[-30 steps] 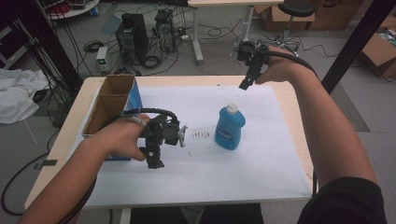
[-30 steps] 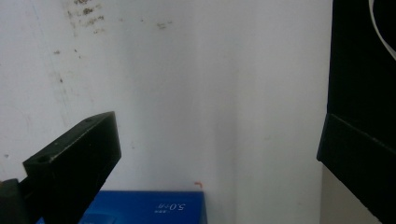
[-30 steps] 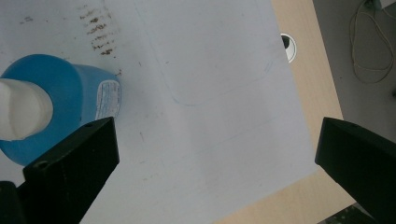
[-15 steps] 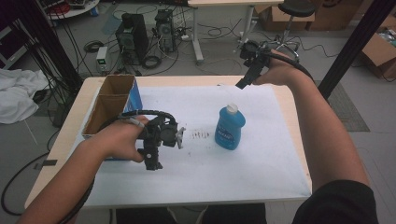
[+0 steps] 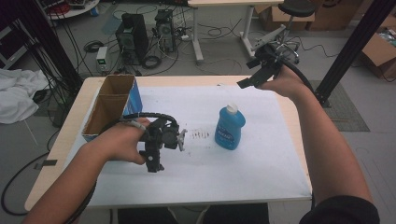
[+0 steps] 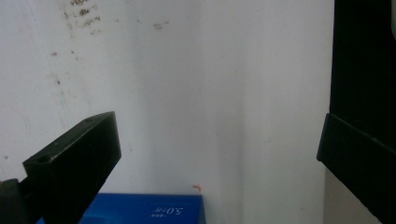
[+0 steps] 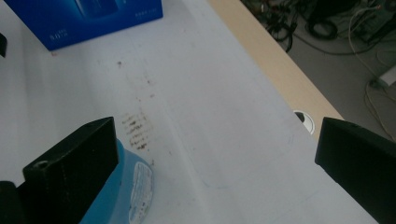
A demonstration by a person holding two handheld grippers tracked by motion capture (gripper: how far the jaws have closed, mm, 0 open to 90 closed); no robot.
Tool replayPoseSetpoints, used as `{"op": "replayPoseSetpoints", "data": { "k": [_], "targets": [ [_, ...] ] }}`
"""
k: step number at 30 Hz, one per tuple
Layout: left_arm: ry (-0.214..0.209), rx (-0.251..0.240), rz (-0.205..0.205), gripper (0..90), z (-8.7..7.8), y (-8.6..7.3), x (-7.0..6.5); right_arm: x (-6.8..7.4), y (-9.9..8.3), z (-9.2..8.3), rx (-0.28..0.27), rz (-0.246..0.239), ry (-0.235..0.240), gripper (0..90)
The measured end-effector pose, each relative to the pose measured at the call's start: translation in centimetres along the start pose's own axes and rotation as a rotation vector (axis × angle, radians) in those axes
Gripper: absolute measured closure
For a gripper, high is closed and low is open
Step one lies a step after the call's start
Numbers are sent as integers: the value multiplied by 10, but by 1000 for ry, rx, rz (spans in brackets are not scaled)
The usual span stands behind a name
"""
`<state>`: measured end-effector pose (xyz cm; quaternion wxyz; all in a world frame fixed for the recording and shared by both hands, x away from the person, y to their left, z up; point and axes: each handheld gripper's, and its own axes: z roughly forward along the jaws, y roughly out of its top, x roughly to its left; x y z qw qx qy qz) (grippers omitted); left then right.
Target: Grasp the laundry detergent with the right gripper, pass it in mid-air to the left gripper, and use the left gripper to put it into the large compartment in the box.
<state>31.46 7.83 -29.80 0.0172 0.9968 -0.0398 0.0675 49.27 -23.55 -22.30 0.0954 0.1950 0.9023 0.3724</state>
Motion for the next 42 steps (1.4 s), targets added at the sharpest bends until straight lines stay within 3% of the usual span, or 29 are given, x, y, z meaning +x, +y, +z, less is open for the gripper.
{"op": "replayPoseSetpoints", "data": {
  "k": [6, 17, 25, 34, 42],
  "targets": [
    [1, -10, 9, 1, 0, 2, -2, 8, -31, -16, -104, 32, -7, 0],
    [10, -24, 17, 1, -3, 1, -4, 25, -78, -30, -134, 65, -32, 0],
    [17, -33, 37, 1, -4, 0, -6, 48, -112, -36, -151, 64, -43, 0],
    [26, -36, 52, 1, -4, 2, -8, 67, -139, -34, -184, 68, -39, 0],
    [30, -39, 50, 1, -7, 1, -11, 79, -154, -16, -192, 72, -24, 0]
  ]
}}
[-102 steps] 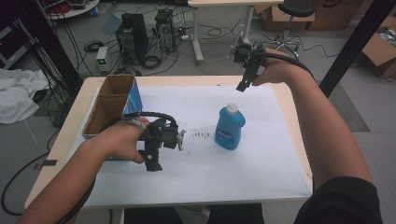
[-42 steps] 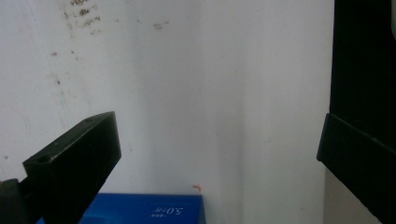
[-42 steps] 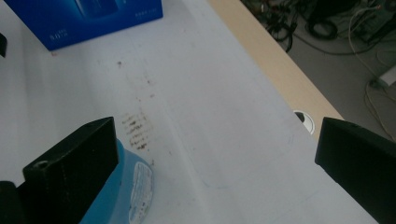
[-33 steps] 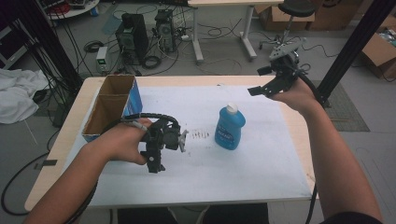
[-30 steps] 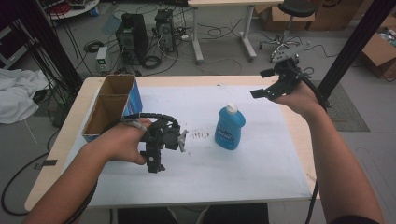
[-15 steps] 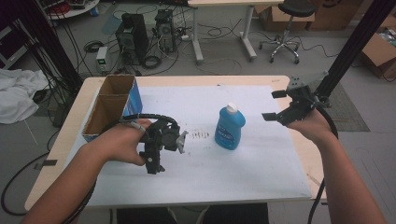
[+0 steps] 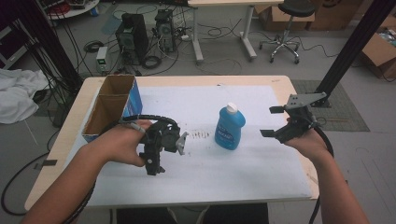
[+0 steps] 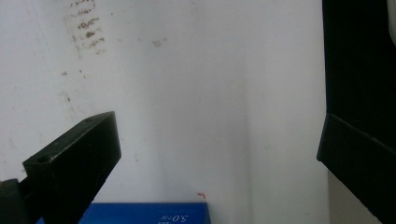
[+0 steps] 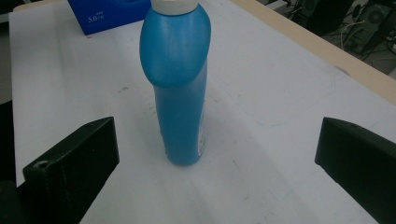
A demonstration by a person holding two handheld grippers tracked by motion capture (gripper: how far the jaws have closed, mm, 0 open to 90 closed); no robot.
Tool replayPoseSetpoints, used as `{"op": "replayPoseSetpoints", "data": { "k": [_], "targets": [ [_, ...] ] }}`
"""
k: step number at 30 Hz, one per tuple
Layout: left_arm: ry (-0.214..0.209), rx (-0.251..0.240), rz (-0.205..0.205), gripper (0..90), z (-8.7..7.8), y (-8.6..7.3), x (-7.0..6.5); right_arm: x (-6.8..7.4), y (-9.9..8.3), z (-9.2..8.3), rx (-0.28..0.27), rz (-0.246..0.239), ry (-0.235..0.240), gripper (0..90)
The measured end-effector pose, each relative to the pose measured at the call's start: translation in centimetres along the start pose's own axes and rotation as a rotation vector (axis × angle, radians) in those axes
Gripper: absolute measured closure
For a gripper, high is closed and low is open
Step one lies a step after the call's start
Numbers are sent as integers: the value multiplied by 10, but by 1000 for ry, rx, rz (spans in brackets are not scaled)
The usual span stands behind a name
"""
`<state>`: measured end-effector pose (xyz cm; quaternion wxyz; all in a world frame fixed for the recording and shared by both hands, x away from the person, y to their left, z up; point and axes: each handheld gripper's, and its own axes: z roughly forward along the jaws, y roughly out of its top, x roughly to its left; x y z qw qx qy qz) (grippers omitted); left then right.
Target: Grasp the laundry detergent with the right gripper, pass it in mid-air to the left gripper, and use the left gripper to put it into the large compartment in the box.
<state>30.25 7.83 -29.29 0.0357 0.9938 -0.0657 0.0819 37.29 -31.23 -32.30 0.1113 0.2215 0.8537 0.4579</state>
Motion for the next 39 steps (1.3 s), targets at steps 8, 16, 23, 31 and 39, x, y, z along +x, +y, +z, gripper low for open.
{"op": "replayPoseSetpoints", "data": {
  "k": [8, 16, 23, 31, 39],
  "targets": [
    [-6, -2, 0, 1, 0, -1, -1, 5, -13, 17, -12, 10, 11, 0],
    [-9, -3, 3, 1, 2, -2, -2, 7, -23, 36, -3, 18, 15, 0],
    [-6, -9, -4, 1, 0, -4, -3, 11, -27, 51, -11, 16, 28, 0],
    [-7, -10, -6, 1, 2, -5, -5, 15, -27, 65, -27, 18, 32, 0],
    [-8, -9, -4, 0, 2, -5, -6, 18, -30, 83, -38, 24, 28, 0]
  ]
}}
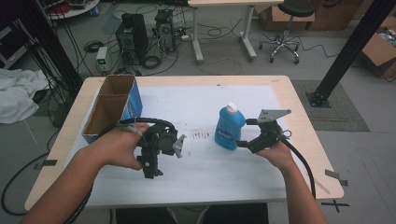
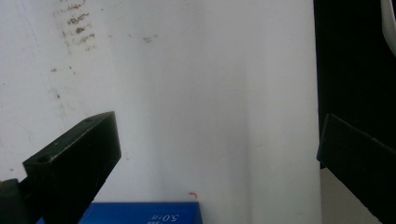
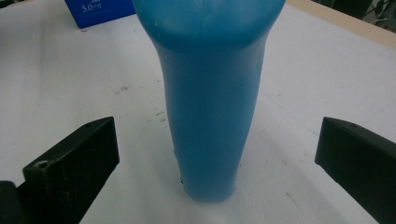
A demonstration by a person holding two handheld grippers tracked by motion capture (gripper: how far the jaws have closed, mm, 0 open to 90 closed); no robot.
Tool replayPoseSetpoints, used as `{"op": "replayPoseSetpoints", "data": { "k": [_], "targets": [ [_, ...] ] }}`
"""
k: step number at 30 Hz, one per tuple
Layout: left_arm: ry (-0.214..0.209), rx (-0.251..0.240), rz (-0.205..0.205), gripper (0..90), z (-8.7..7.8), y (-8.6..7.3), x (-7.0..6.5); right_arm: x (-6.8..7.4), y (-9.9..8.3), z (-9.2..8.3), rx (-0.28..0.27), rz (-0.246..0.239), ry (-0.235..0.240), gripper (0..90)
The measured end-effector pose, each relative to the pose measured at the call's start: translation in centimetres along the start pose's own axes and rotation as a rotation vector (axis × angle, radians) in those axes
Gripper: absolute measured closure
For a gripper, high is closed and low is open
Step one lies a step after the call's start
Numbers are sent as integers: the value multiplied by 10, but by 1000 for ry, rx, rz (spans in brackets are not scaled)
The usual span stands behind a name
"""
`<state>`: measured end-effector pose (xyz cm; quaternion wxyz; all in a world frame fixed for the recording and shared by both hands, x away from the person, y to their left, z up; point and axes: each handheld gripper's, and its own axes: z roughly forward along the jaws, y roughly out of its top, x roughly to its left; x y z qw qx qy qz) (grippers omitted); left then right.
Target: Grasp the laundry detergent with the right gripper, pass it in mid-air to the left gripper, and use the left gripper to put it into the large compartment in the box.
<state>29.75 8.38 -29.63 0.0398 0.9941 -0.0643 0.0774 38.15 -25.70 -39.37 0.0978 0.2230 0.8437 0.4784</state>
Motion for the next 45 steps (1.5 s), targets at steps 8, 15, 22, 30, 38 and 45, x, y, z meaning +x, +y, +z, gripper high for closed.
{"op": "replayPoseSetpoints", "data": {
  "k": [8, 15, 22, 30, 38, 45],
  "targets": [
    [-4, 2, -7, 1, 2, -2, 0, 1, -3, 17, -27, 11, -9, 0],
    [-8, 0, -10, 1, 5, -3, 0, 1, -4, 30, -49, 19, -17, 0],
    [-15, 2, -11, 1, 6, -2, -1, 2, -6, 36, -77, 25, -30, 0],
    [-11, -1, -9, 1, 6, -1, -1, 1, -8, 41, -104, 25, -43, 0],
    [-10, -1, -17, 1, 6, -3, -4, 2, -9, 46, -133, 29, -47, 5],
    [-7, -2, -17, 1, 7, -4, -3, 4, -9, 48, -148, 17, -60, 30]
  ]
}}
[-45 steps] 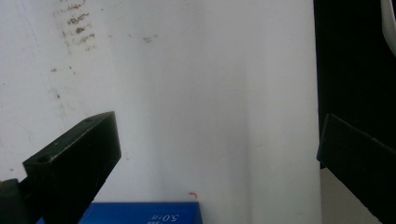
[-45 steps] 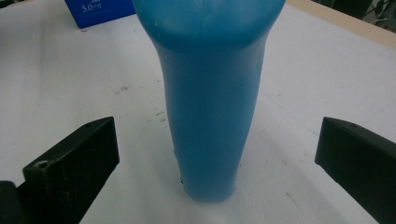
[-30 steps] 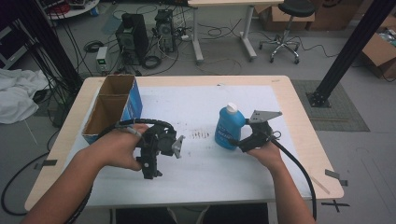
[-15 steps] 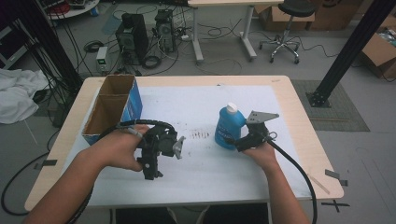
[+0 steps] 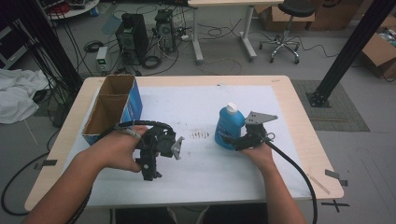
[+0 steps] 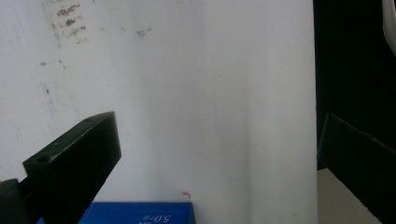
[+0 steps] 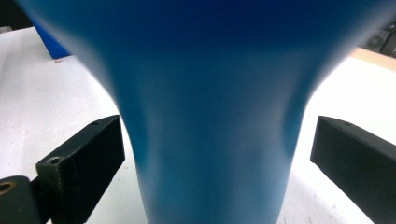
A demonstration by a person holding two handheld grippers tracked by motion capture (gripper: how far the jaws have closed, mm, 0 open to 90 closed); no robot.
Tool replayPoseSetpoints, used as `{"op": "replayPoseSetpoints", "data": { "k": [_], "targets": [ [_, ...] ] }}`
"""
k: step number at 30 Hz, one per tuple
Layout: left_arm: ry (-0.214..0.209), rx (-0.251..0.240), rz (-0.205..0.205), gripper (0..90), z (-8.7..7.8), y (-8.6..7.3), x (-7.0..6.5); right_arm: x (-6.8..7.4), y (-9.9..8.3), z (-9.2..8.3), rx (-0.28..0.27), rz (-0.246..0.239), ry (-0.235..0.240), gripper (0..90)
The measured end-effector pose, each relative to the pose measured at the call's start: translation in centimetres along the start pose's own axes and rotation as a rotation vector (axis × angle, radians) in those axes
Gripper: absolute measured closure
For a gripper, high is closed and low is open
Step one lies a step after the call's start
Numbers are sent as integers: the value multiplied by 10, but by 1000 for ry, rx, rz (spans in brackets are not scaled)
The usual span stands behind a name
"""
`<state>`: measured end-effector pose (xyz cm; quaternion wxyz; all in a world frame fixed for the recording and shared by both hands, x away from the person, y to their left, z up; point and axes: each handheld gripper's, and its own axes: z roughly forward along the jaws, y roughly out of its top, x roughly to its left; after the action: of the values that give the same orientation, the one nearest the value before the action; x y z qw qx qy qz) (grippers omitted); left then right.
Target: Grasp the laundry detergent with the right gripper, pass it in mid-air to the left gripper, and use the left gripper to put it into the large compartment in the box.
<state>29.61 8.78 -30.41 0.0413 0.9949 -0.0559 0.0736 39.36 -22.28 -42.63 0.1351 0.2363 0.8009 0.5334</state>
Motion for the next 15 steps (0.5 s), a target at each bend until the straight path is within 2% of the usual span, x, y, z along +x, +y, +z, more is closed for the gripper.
{"op": "replayPoseSetpoints", "data": {
  "k": [15],
  "targets": [
    [-9, 10, 0, 1, 3, 0, 1, 1, -1, 2, -8, -11, 19, 119]
  ]
}}
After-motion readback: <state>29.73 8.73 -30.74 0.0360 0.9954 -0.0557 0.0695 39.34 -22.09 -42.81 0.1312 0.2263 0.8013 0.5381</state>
